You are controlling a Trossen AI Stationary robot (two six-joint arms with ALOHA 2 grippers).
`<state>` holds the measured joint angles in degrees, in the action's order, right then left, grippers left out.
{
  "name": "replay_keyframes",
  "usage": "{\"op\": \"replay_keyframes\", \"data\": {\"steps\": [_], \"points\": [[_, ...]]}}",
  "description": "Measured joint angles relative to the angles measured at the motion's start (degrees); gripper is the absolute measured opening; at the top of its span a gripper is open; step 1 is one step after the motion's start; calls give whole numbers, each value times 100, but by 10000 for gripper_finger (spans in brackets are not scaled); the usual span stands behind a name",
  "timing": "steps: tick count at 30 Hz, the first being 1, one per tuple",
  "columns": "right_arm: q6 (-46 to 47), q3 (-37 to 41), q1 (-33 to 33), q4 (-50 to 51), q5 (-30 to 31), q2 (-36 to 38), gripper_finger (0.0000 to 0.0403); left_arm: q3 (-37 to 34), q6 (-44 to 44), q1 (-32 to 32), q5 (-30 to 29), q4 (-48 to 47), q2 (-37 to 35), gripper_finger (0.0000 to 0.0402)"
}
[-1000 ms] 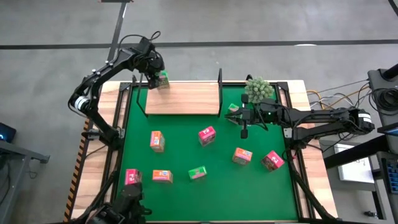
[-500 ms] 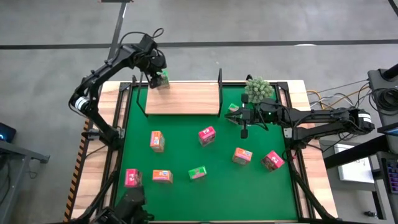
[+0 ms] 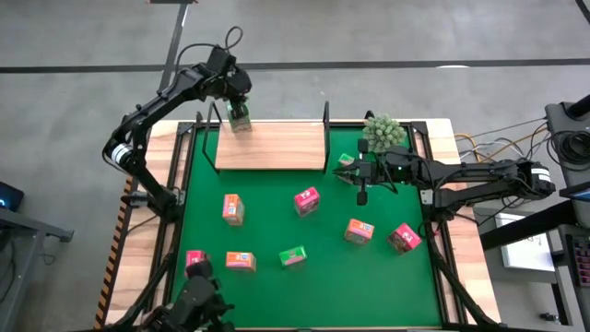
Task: Stack cereal on shelf
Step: Put the middle right green cereal box on the shelf
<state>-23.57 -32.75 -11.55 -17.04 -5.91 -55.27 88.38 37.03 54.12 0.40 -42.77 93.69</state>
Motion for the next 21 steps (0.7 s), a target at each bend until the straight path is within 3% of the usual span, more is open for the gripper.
{"op": "replay_keyframes", "data": {"steps": [11,21], "points": [[-40,0,0,0,2,0,12,0,-109,106,-40,64,398,8],[-55,0,0,2,4,0,12,-2,88,108,-26,-390,452,1]]}}
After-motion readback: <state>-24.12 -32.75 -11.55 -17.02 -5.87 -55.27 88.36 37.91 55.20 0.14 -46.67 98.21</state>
